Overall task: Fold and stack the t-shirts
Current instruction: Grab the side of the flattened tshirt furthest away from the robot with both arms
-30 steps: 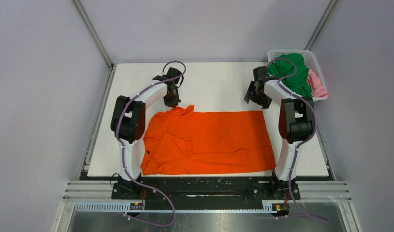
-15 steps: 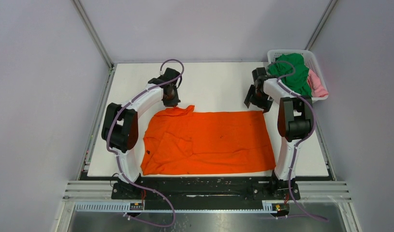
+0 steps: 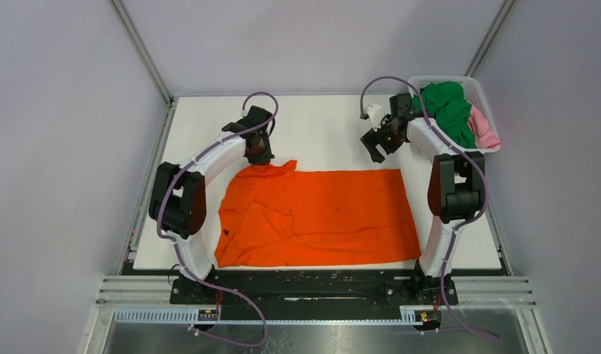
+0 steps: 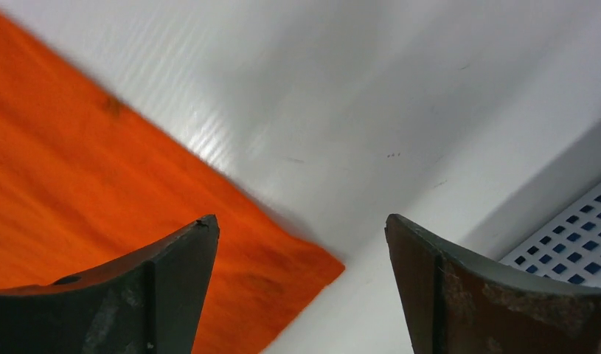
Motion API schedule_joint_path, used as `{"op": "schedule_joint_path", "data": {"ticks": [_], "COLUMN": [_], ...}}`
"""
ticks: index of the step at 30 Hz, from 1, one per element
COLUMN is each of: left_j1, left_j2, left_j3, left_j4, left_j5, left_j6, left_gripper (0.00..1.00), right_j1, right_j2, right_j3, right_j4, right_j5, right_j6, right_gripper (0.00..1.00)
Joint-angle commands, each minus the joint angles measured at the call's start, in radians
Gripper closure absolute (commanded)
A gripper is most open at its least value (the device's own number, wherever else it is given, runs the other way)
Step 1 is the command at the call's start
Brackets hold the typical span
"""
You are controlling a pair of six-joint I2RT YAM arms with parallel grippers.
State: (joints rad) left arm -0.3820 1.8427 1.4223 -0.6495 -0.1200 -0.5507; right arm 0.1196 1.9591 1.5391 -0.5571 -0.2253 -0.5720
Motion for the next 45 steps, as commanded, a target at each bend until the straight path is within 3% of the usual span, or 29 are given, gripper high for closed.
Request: {"op": "schedule_joint_path", "data": {"ticks": [1, 8, 11, 18, 21, 23, 28, 35, 45], "left_j1": [-0.003, -0.003, -0.003, -0.003, -0.003, -0.003, -0.003, -0.006, -0.024], "left_j2": [-0.083, -0.115, -0.118, -0.116, -0.12, -0.125, -0.144, -0.215, -0.371], "left_j3": [-0.011, -0.031, -0.034, -0.041, -0.05, -0.057, -0.081, -0.149, -0.302], "left_j4": [0.043, 0.053, 0.057, 0.06, 0.064, 0.068, 0.076, 0.086, 0.112], "left_j5": [0.012, -0.005, -0.006, -0.01, -0.006, -0.003, 0.004, 0.009, 0.015], "left_j6": [0.001, 0.003, 0.002, -0.001, -0.005, -0.008, -0.019, -0.037, -0.067], "left_gripper": [1.0, 1.0, 1.0, 1.0, 1.0, 1.0, 1.0, 1.0, 1.0], "right_j1": [-0.006, -0.001, 0.008, 0.034, 0.043, 0.053, 0.092, 0.125, 0.187], "right_j2": [0.004, 0.234, 0.286, 0.338, 0.331, 0.33, 0.294, 0.094, -0.078], "right_j3": [-0.01, 0.235, 0.234, 0.272, 0.256, 0.25, 0.229, 0.014, -0.146], "right_j4": [-0.144, -0.438, -0.438, -0.502, -0.507, -0.507, -0.498, -0.288, -0.235], "right_j5": [-0.017, 0.078, 0.157, 0.217, 0.22, 0.246, 0.252, 0.253, 0.301], "right_j6": [-0.426, -0.468, -0.469, -0.471, -0.487, -0.487, -0.459, -0.449, -0.359], "right_gripper": [0.1, 0.29, 0.31, 0.46, 0.84, 1.0, 1.0, 1.0, 1.0]}}
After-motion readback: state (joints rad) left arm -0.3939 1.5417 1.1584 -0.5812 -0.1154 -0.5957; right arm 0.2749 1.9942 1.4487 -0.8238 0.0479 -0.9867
